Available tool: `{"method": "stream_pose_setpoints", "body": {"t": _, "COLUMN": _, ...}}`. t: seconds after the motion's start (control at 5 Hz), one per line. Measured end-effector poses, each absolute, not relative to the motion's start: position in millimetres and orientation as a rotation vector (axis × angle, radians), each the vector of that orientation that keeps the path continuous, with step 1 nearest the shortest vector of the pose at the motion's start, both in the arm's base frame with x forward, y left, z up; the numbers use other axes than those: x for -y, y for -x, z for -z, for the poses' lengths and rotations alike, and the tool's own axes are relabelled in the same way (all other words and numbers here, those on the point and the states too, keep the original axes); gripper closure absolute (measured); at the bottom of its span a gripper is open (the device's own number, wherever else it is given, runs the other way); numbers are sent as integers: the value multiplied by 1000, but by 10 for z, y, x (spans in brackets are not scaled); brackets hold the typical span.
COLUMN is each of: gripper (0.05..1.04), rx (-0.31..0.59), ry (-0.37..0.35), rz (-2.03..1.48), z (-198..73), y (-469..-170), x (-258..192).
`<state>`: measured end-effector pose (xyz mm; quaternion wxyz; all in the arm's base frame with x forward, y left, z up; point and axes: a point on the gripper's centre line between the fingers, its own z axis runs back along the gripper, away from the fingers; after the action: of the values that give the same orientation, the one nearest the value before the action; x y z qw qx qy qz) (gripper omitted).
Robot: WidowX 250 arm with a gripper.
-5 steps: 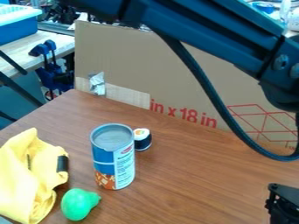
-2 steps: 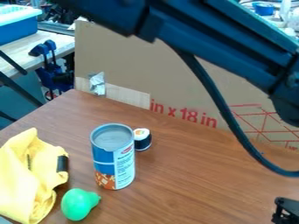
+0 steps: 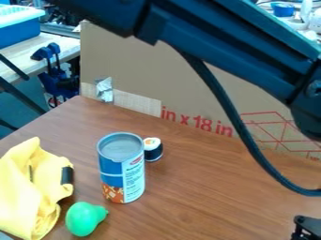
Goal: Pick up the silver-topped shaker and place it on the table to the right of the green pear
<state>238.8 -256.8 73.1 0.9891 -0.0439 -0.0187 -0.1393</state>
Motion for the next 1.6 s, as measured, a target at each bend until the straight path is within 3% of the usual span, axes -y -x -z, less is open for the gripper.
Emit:
{"method": "stream_pose_setpoints", "body": {"t": 0.6, "gripper": 298, "rx": 164, "ry": 38, "rz": 234, "z": -1228, "y": -2144, "x": 2273}}
{"method": "stream_pose_setpoints", "body": {"t": 0.8, "gripper": 298, "rx": 119, "ry": 1, "rz": 157, "z": -1281, "y": -2053, "x": 1994}}
{"method": "stream_pose_setpoints", "body": {"t": 1.0, "gripper": 298, "rx": -29, "ry": -9, "rz": -16, "z": -1137, "y": -1964, "x": 1453}}
{"method": "stream_pose_setpoints", "body": {"t": 1.4, "gripper": 298, "rx": 6, "ry": 61, "rz": -116, "z": -1129, "y": -2086, "x": 976}}
{"method": "stream_pose_setpoints", "body": {"t": 1.6, "gripper": 298, "rx": -27, "ry": 23, "rz": -82, "z": -1007, "y": -2143, "x": 935}}
